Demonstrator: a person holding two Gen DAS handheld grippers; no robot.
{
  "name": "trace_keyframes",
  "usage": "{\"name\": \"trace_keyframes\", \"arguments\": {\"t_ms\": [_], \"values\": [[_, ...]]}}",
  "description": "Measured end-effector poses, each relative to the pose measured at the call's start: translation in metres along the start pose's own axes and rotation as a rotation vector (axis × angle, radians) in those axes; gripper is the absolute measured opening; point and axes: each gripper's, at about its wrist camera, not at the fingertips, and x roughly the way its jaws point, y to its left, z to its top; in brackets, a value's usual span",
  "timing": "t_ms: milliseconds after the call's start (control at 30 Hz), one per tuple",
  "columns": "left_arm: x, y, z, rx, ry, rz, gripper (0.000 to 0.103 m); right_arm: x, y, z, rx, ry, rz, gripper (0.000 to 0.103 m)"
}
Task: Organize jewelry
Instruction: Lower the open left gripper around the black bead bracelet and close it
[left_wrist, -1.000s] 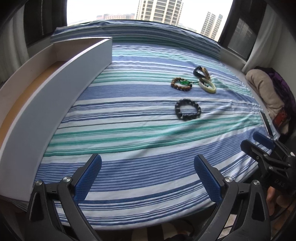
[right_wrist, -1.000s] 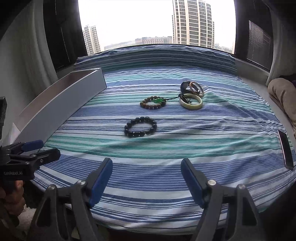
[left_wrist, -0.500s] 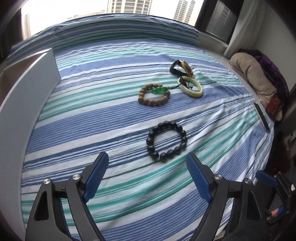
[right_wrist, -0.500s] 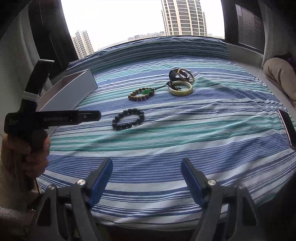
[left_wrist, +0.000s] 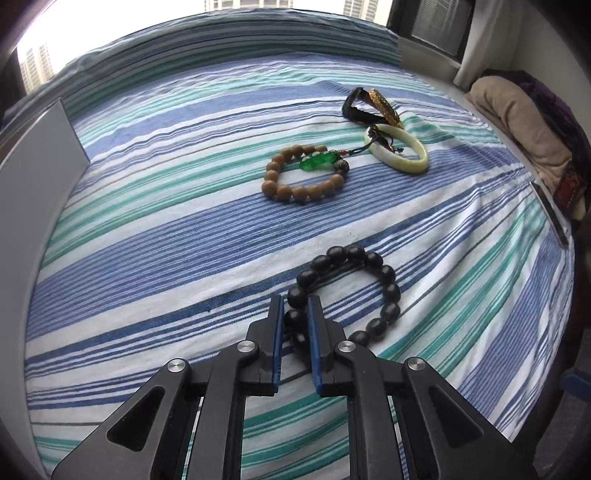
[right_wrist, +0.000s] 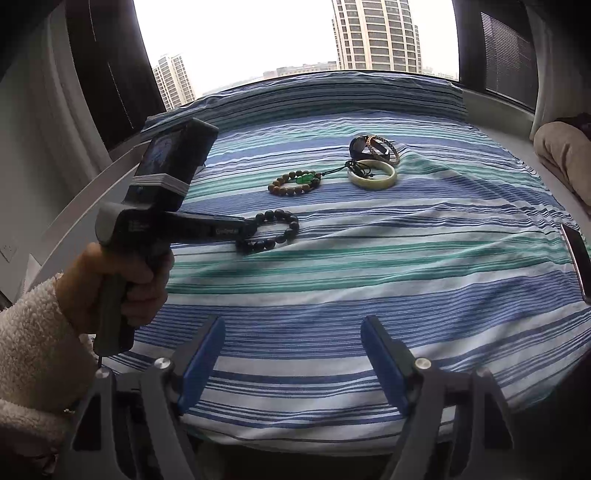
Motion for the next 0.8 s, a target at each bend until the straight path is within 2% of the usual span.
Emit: {"name": "trace_keyframes", "arguments": {"t_ms": [167, 367, 467, 567, 633, 700, 767, 800], "values": [[-0.031, 0.032, -0.020, -0.112, -0.011, -0.022, 0.011, -0.002, 0.003, 0.000, -0.007, -0.008, -0.009, 0.078], [-0.073, 0.086, -0.061, -0.237, -0.031, 0.023, 0.011, 0.006, 0.010, 0.003, -0.013, 0.006, 0.000, 0.078], [-0.081, 0.106, -0.081, -0.268, -0.027, 0.066, 0.011, 0.011, 0.013, 0.011, -0.016, 0.019, 0.036, 0.078], [-0.082, 0.115, -0.092, -0.282, -0.024, 0.085, 0.012, 0.018, 0.004, 0.033, 0.007, 0.035, 0.093, 0.078], [-0.084, 0.118, -0.096, -0.294, -0.023, 0.083, 0.019, 0.026, -0.011, 0.054, 0.048, 0.038, 0.104, 0.078], [-0.088, 0.120, -0.099, -0.321, -0.035, 0.067, 0.053, 0.041, -0.028, 0.076, 0.098, 0.044, 0.091, 0.078], [-0.095, 0.121, -0.102, -0.342, -0.056, 0.070, 0.063, 0.060, -0.044, 0.099, 0.147, 0.053, 0.111, 0.078], [-0.098, 0.120, -0.103, -0.342, -0.061, 0.071, 0.063, 0.071, -0.055, 0.112, 0.189, 0.056, 0.121, 0.078]]}}
